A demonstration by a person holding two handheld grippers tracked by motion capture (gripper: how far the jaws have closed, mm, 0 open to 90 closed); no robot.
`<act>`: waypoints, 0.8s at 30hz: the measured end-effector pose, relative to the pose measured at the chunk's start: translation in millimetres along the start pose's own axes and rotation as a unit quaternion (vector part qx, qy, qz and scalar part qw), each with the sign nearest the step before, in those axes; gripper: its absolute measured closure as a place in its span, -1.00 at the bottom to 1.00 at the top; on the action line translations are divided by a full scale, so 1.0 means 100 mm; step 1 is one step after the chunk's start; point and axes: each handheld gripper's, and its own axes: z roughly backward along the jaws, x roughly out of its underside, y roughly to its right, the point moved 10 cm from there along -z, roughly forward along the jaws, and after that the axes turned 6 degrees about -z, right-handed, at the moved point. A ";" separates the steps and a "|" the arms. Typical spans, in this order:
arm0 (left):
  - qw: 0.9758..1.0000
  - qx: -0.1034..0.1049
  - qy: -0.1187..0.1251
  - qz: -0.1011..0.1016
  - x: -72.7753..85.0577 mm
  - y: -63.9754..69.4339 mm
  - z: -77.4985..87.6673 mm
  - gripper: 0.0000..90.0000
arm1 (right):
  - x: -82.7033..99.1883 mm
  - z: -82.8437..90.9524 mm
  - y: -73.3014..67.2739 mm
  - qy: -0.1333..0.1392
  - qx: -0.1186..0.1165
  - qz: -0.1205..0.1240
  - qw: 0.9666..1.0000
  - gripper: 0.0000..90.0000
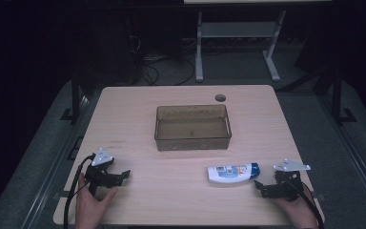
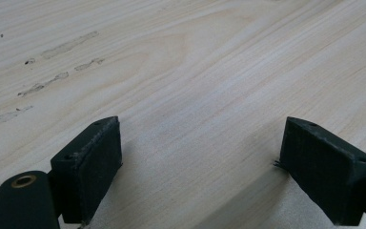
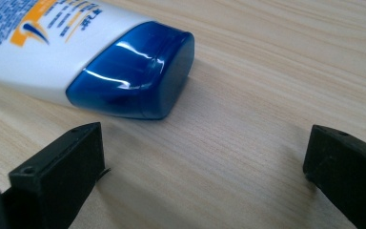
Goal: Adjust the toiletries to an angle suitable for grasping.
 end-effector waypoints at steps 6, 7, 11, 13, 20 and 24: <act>1.000 0.000 0.000 0.001 0.00 0.00 0.00 -0.72 | 0.00 0.00 0.00 0.000 0.000 0.000 1.000 -1.00; 1.000 0.000 0.000 0.001 0.00 0.00 0.00 -0.72 | 0.00 0.00 0.00 0.000 0.000 0.000 1.000 -1.00; 1.000 0.000 0.000 0.000 -0.01 0.00 -0.01 -0.72 | 0.01 0.02 0.01 -0.010 0.001 -0.002 1.000 -0.98; 1.000 0.000 0.000 0.000 -0.01 0.00 -0.01 -0.72 | 0.01 0.04 0.01 -0.011 -0.005 -0.002 1.000 -0.89; 1.000 0.000 0.000 0.001 -0.01 -0.01 -0.01 -0.72 | -0.02 0.13 -0.03 -0.005 -0.027 -0.015 1.000 -0.73; 1.000 0.000 0.000 0.001 -0.01 -0.01 -0.01 -0.72 | -0.04 0.19 -0.08 -0.003 -0.041 -0.022 0.999 -0.68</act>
